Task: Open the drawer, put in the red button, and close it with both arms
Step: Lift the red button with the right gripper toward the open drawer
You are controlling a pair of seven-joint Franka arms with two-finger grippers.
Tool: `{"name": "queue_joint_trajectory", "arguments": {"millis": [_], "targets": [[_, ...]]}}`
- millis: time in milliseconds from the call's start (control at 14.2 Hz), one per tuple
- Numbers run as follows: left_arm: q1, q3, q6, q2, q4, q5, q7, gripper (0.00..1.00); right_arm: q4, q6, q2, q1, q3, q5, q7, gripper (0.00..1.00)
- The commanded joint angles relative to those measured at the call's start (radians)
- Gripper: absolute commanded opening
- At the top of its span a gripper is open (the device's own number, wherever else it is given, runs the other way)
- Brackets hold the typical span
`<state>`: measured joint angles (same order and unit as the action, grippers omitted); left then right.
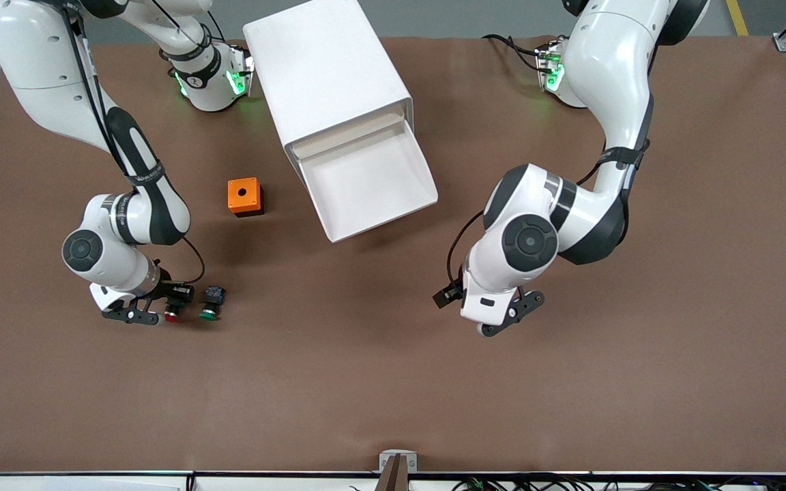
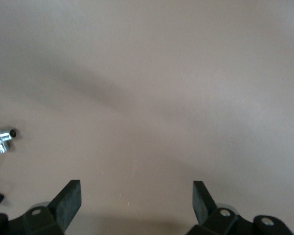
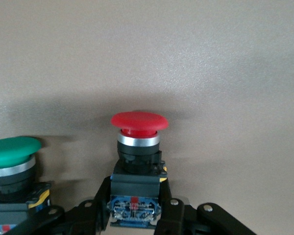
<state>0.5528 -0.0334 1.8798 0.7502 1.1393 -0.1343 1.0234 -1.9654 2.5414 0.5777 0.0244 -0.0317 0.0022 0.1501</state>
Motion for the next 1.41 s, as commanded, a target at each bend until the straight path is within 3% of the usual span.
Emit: {"name": "queue_joint_trajectory", "arguments": {"millis": [0,352,633,1125,1336], "targets": [[0.027,-0.01,0.027,-0.031,0.043,0.045,0.038,1.0,-0.023,-0.01,-0.022,-0.006,0.004,-0.007,0.016,0.0],[0.035,-0.002,0.025,-0.029,0.054,0.044,0.035,1.0,-0.023,-0.015,-0.029,-0.009,0.004,-0.002,0.019,0.0],[0.029,-0.002,0.025,-0.028,0.059,0.044,0.035,1.0,0.023,-0.177,-0.087,-0.009,0.004,0.005,0.049,0.0],[0.029,-0.002,0.025,-0.028,0.059,0.044,0.034,1.0,0.03,-0.45,-0.301,0.023,0.016,0.018,0.259,0.0],[0.026,-0.002,0.025,-0.028,0.059,0.045,0.035,1.0,0.03,-0.542,-0.384,0.055,0.016,0.088,0.33,0.0]]}}
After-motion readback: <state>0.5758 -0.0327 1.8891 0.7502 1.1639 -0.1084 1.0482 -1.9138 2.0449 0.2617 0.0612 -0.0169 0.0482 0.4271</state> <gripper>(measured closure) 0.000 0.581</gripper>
